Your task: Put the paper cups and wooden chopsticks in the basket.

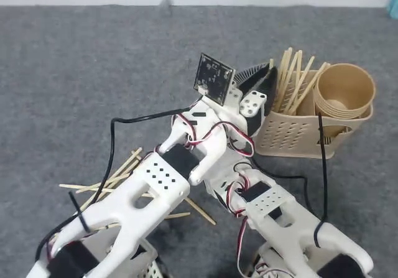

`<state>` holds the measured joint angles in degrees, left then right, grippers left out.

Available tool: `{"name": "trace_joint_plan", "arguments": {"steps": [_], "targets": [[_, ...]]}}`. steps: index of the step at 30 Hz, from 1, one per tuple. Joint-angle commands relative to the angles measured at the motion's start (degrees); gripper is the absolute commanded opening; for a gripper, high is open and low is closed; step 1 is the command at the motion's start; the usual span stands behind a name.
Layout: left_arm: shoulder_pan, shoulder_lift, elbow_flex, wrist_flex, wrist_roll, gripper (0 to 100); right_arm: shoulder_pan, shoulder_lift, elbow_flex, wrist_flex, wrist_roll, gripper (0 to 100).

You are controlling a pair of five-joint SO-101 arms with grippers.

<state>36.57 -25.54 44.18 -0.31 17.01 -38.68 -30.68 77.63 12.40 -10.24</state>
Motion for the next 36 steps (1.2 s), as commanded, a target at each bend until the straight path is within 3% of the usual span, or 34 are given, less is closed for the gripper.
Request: {"name": "trace_joint_plan", "arguments": {"steps": [1, 5, 9, 19, 27, 31, 36], "targets": [[0.2, -2.1, -2.5, 2.1, 0.7, 17, 0.7, 0.7, -3.6, -0.9, -0.4, 0.8], [-0.3, -8.4, -5.5, 10.5, 0.4, 17, 0.7, 0.7, -3.6, -0.9, -0.4, 0.8], [-5.3, -17.5, -10.5, 22.6, 0.4, 17, 0.7, 0.7, -3.6, -0.9, -0.4, 0.8], [-33.8, -23.7, -26.2, 60.9, 0.1, 17, 0.7, 0.7, -3.6, -0.9, -0.4, 0.8], [-43.2, -23.7, -24.0, 87.4, -15.5, 17, 0.7, 0.7, -3.6, -0.9, -0.4, 0.8], [-44.9, -23.7, -15.5, 92.7, -22.0, 17, 0.7, 0.7, -3.6, -0.9, -0.4, 0.8], [-44.9, -23.7, 0.0, 89.1, -27.4, 17, 0.7, 0.7, -3.6, -0.9, -0.4, 0.8]]}}
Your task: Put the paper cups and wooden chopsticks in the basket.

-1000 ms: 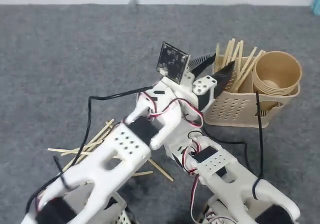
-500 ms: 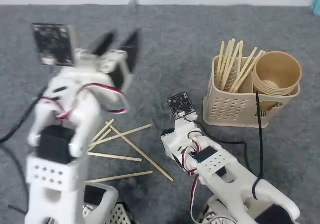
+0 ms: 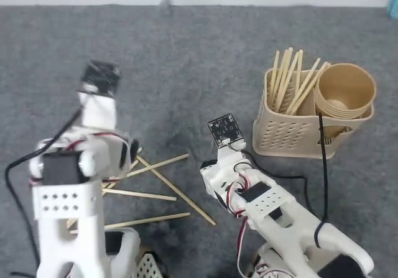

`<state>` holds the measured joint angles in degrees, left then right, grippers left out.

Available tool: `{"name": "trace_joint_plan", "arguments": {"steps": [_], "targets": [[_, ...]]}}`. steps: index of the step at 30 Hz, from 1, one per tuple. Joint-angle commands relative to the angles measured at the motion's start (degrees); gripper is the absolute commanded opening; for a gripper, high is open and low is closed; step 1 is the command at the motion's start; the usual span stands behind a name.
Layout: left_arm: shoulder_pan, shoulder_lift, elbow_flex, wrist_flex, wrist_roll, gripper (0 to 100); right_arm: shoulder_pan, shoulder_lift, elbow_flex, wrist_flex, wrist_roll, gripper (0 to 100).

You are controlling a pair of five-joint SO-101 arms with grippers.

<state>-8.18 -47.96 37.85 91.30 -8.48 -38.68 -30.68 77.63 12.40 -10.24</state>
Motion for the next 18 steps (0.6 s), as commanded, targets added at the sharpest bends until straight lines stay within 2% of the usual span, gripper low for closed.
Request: {"name": "trace_joint_plan", "arguments": {"steps": [1, 10, 15, 18], "targets": [[-0.2, -1.3, 8.6, -3.7, -2.1, 17, 0.7, 0.7, -3.6, -0.9, -0.4, 0.8], [-0.1, -1.1, 25.4, -17.5, -2.2, 17, 0.7, 0.7, -3.6, -0.8, -0.4, 0.8], [-0.1, -0.1, 27.9, -20.5, -1.8, 17, 0.7, 0.7, -3.6, -0.8, -0.4, 0.8], [-0.3, 5.9, 27.6, -22.6, -1.7, 17, 0.7, 0.7, -3.6, -0.8, -0.4, 0.8]]}}
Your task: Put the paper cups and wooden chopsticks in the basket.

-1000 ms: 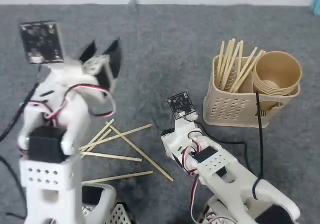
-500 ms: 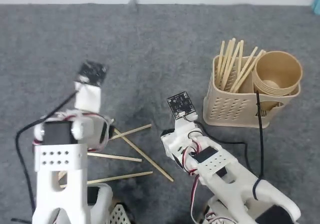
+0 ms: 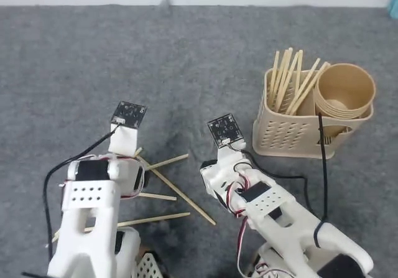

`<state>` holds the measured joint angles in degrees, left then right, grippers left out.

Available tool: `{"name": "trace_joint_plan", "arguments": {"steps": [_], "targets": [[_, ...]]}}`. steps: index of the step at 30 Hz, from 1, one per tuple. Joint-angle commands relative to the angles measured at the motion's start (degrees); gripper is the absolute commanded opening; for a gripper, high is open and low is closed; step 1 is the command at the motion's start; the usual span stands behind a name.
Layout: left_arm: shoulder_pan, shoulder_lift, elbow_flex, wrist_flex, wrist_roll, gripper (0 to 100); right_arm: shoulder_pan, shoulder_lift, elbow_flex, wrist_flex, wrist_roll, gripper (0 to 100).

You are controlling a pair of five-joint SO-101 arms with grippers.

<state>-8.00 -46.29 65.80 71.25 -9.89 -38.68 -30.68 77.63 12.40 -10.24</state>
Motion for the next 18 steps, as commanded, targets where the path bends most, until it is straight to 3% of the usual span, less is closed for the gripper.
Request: {"name": "trace_joint_plan", "arguments": {"steps": [1, 6, 13, 15, 18], "targets": [[-0.4, 7.1, -0.9, -3.2, -0.3, 17, 0.7, 0.7, -3.6, -0.8, -0.4, 0.8], [-0.4, 19.6, -9.7, -3.7, -0.9, 17, 0.7, 0.7, -3.6, -0.8, -0.4, 0.8], [1.8, 23.1, -21.8, -1.4, -10.9, 17, 3.9, 0.0, -3.6, -0.6, -0.4, 0.8], [4.1, 23.1, -21.8, -1.3, -10.8, 17, 6.5, -0.9, -5.0, 2.9, -0.5, 0.8], [7.7, 23.0, -21.1, -1.4, -10.8, 17, 7.5, -5.5, -8.8, 16.4, -0.6, 0.9]]}}
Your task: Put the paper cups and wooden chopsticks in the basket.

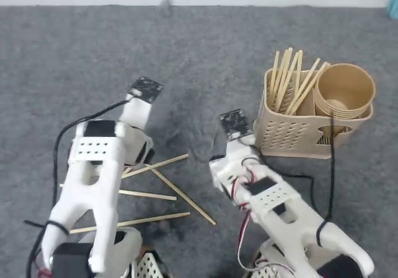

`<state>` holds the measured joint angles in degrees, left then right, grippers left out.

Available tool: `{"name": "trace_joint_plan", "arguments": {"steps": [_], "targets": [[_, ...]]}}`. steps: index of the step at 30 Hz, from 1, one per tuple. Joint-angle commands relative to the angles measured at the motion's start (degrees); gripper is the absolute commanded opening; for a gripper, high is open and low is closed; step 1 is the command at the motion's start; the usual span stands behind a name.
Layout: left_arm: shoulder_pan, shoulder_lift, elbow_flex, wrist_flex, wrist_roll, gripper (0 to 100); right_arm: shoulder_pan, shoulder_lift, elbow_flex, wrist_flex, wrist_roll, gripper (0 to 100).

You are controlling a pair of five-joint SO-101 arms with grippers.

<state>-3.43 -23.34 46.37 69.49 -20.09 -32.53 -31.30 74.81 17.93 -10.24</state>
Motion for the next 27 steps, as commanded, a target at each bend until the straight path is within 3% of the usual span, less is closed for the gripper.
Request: {"name": "trace_joint_plan", "arguments": {"steps": [1, 4, 13, 22, 27], "targets": [[4.3, 0.1, -1.5, 0.3, -0.6, 17, 1.3, -6.8, -7.2, 15.7, -0.6, 0.9], [7.2, 0.2, -1.4, 0.1, -0.6, 17, 1.4, -12.4, -8.2, 21.8, -0.6, 0.9], [17.4, 5.8, -2.8, -1.6, -0.8, 17, 3.6, -16.1, -3.6, 15.9, -0.5, 0.9], [17.6, 29.6, -17.8, -1.7, -6.1, 17, 3.5, -16.1, -3.5, 15.8, -0.4, 0.9], [17.4, 35.3, -23.0, -1.7, -6.0, 17, 3.5, -16.1, -3.5, 15.8, -0.4, 0.9]]}}
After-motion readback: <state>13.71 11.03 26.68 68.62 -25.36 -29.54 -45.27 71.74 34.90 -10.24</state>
